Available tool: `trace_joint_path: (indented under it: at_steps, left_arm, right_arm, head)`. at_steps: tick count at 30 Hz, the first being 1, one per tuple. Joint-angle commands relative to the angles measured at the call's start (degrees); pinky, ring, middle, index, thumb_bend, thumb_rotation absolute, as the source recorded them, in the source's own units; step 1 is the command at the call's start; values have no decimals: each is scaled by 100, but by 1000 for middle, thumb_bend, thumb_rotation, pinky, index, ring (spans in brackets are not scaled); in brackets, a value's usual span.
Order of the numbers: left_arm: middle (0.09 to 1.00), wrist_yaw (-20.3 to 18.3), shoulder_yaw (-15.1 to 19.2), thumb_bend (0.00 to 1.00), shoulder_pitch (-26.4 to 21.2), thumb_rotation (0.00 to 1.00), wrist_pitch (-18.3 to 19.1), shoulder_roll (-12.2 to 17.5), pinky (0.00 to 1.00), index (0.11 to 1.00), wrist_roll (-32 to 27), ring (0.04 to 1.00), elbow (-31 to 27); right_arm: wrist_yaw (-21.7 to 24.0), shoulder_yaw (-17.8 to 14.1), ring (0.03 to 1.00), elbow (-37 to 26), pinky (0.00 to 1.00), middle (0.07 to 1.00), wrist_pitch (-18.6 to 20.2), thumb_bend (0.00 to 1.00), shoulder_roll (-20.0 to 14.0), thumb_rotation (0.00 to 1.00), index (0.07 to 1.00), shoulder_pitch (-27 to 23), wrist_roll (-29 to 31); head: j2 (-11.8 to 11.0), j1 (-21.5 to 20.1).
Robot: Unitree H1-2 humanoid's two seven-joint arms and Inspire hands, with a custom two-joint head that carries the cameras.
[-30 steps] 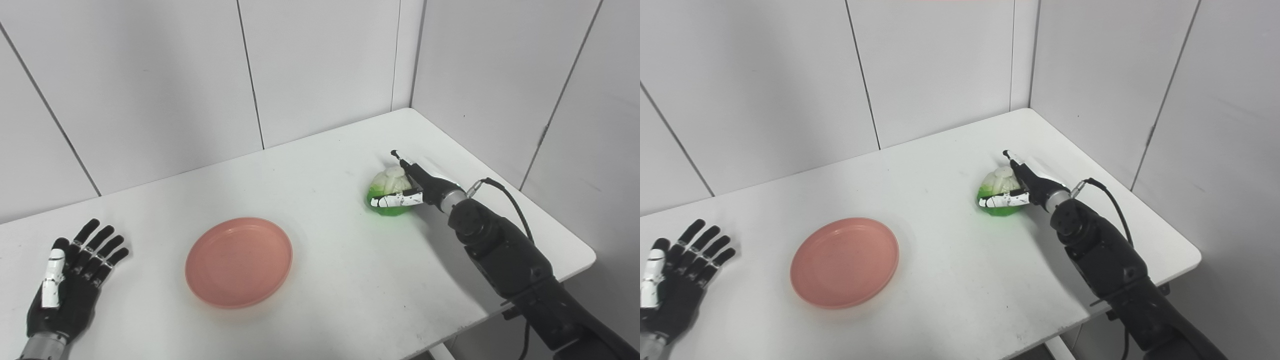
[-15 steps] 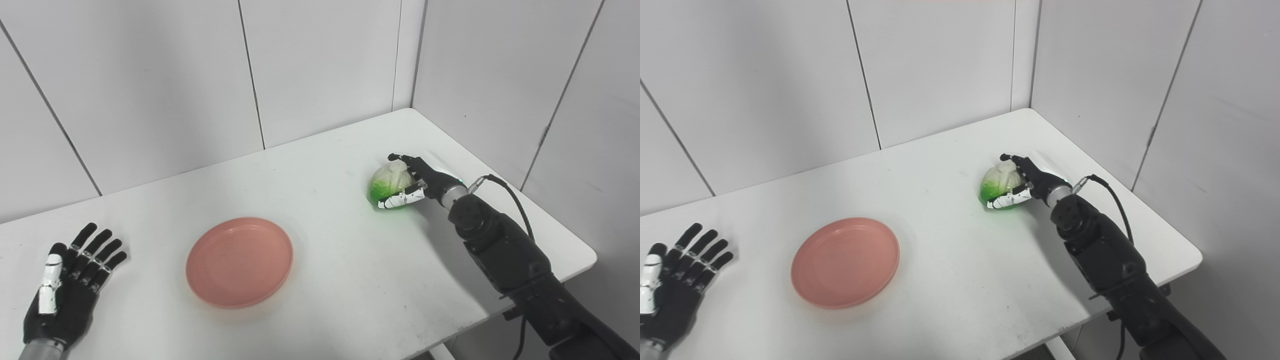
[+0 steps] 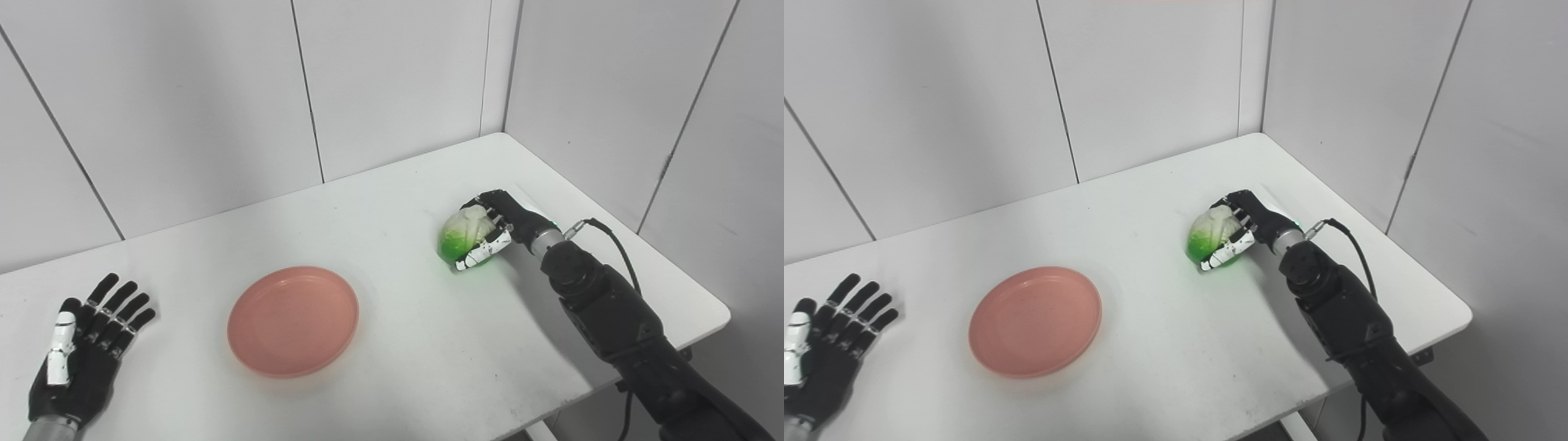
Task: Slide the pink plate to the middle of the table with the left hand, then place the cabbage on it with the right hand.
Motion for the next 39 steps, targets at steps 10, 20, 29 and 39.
trace_joint_path:
  at_steps: [10, 20, 29, 39]
  left_arm:
    - [837, -3, -51, 593, 612, 770, 279, -110, 778, 849, 78, 813, 427]
    - [853, 22, -79, 604, 677, 767, 332, -165, 799, 862, 63, 830, 214]
    - [862, 120, -115, 600, 791, 761, 438, -314, 814, 867, 46, 842, -136]
    - [881, 432, -268, 603, 1058, 784, 617, -574, 856, 888, 114, 865, -887]
  right_arm:
    - [-209, 37, 444, 19, 413, 468, -196, 528, 17, 14, 504, -176, -57]
    - [-170, -130, 423, -588, 372, 466, -78, 529, 11, 0, 504, -99, 117]
    - [133, -165, 413, -1590, 358, 456, 372, 528, -6, 0, 515, -193, 111]
    - [583, 64, 413, -2203, 355, 458, 461, 527, 120, 0, 515, -538, 156]
  head:
    - [5, 50]
    - [5, 118]
    - [9, 294]
    - [6, 740]
